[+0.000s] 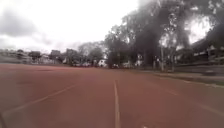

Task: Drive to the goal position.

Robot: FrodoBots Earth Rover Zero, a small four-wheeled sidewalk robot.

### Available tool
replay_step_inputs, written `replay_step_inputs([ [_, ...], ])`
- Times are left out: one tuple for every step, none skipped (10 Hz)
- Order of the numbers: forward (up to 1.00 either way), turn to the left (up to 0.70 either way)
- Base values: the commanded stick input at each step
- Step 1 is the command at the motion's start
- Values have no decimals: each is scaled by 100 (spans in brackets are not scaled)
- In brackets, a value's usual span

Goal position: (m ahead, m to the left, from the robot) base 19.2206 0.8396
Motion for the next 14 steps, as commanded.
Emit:
replay_step_inputs([
  [67,0],
  [67,0],
  [67,0],
  [67,0],
  [67,0],
  [67,0],
  [67,0],
  [67,0],
  [67,0],
  [67,0],
  [67,0],
  [67,0],
  [67,0],
  [67,0],
])
